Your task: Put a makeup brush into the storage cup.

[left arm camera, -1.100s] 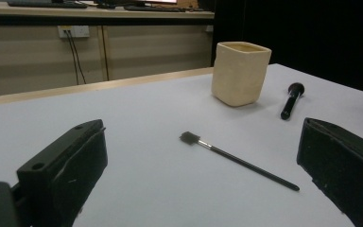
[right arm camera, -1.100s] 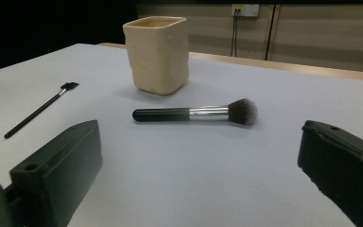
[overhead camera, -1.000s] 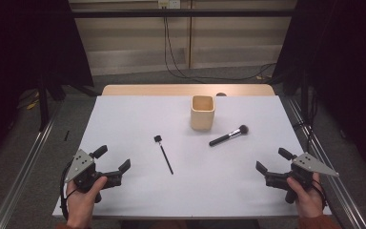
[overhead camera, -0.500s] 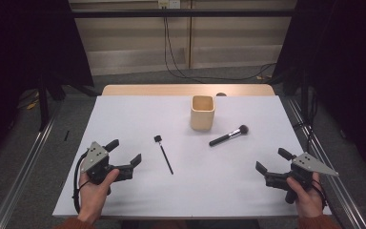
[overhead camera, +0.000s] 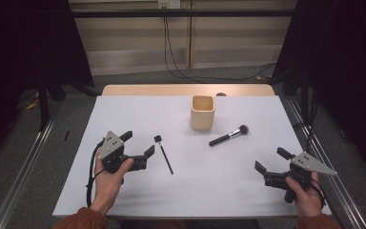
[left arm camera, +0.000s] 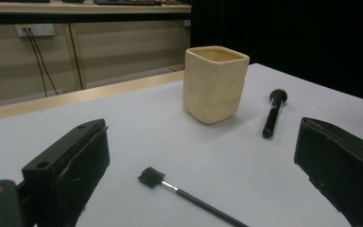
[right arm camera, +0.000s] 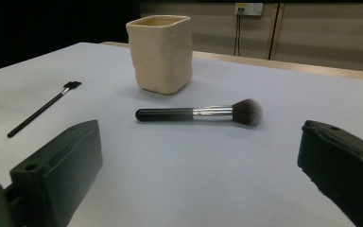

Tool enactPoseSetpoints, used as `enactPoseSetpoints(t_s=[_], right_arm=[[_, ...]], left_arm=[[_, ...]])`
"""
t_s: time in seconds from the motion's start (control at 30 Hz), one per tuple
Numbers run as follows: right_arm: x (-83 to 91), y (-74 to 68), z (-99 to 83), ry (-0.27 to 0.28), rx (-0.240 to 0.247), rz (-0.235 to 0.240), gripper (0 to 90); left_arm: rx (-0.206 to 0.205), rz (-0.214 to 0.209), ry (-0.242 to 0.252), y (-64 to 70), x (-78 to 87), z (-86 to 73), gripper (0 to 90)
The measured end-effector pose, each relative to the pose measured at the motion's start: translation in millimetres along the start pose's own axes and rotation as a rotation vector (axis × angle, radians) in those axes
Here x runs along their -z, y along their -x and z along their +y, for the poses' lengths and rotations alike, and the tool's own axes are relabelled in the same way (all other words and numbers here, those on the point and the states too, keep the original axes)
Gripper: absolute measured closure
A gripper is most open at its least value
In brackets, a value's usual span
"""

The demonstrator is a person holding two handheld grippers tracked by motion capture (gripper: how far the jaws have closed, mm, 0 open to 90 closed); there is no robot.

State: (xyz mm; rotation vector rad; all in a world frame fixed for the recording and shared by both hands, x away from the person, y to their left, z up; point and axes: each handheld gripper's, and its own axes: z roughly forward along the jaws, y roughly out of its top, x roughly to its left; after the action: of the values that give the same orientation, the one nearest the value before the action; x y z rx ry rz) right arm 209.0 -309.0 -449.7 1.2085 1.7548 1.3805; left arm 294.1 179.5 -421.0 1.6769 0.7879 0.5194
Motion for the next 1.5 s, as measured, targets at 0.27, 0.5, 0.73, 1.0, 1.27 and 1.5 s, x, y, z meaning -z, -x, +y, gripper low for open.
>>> enactPoseSetpoints(t_s=[0.27,0.5,0.73,1.0,1.27,1.5], right_arm=[[0.0,-0.3,-0.4,-0.006,-0.002,-0.003,0.3],[0.6,-0.3,-0.7,-0.008,-0.003,-0.004,0.2],[0.2,-1.2,-0.2,-0.008,0.008,-0.003,0.2],[-2.2,-3.2,0.4,-0.013,0.009,0.005,0.2],[-2.3,-2.5,0.1,-0.017,0.011,0.004,0.2],[-2.9,-2.5,-0.6,-0.031,0.011,0.003,0.1]], left_arm=[[-0.004,0.007,-0.028,-1.6,-14.9,0.8,5.1],[-0.029,0.023,-0.066,-1.9,-31.3,6.6,2.4],[-0.015,0.036,-0.152,4.7,-45.4,11.6,1.4],[0.050,0.002,-0.272,4.9,-50.8,13.7,3.6],[0.020,0.003,-0.400,8.4,-59.5,14.5,5.0],[0.029,0.002,-0.531,7.0,-71.6,18.3,5.3]])
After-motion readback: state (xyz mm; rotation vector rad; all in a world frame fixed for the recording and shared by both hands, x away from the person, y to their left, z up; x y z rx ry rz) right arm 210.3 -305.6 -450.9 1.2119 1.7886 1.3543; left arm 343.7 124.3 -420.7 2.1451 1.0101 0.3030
